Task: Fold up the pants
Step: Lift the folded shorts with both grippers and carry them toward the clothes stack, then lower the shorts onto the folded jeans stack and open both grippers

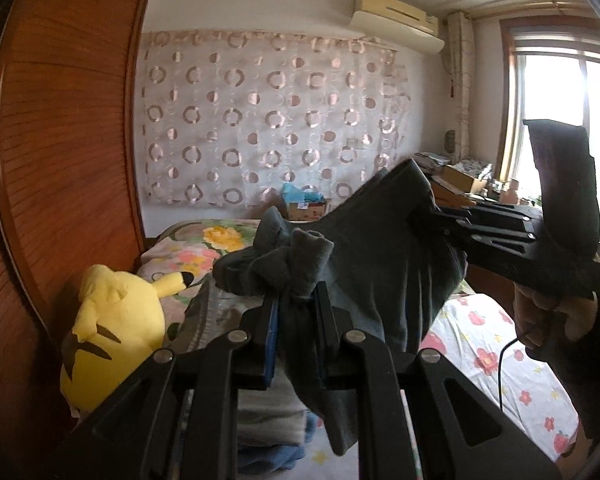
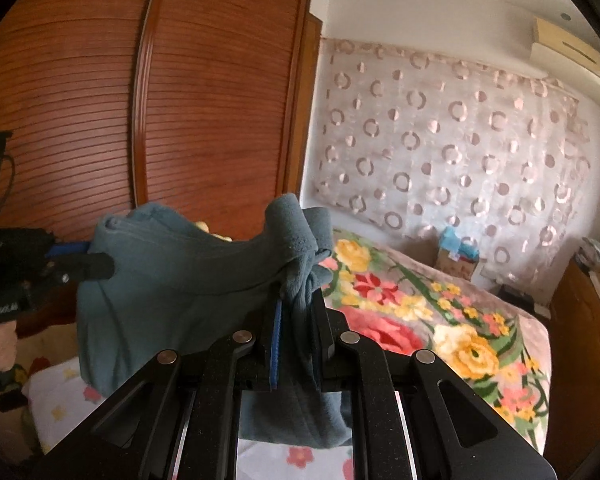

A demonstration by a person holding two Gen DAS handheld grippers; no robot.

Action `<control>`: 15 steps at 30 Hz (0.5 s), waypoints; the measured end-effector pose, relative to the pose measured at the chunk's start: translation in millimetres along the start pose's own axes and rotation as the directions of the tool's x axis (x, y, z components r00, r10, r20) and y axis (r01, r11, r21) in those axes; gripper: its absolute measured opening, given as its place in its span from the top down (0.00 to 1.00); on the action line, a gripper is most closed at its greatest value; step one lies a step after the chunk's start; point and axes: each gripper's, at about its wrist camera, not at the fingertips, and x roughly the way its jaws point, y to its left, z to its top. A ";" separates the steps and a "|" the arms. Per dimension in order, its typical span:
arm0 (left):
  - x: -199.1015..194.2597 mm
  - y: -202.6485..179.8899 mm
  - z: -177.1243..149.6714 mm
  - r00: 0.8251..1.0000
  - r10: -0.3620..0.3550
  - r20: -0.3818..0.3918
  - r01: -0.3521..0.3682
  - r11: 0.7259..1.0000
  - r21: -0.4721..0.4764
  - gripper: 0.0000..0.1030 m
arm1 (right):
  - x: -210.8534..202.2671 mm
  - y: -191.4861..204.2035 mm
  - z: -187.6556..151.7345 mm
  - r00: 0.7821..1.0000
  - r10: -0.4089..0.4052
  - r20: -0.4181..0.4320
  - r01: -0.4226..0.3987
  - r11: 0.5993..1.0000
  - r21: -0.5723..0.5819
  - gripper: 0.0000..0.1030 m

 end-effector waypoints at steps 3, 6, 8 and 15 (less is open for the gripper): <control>4.2 8.6 -5.8 1.000 0.019 -0.011 -0.020 1.000 -0.024 0.88 | 20.9 3.9 6.6 1.000 0.020 0.003 -0.020 1.000 -0.019 0.91; 6.0 14.2 -13.5 0.999 0.033 -0.020 -0.034 0.998 -0.043 0.88 | 38.9 13.5 8.3 0.999 0.040 0.009 -0.039 0.997 -0.064 0.91; 7.2 18.5 -18.6 0.999 0.039 -0.028 -0.040 0.997 -0.060 0.88 | 53.7 21.8 9.6 0.998 0.060 0.012 -0.059 0.994 -0.094 0.91; 7.4 30.0 -25.9 0.995 0.096 -0.040 -0.100 0.990 -0.097 0.87 | 101.9 39.6 15.4 0.990 0.138 -0.041 -0.142 0.985 -0.094 0.91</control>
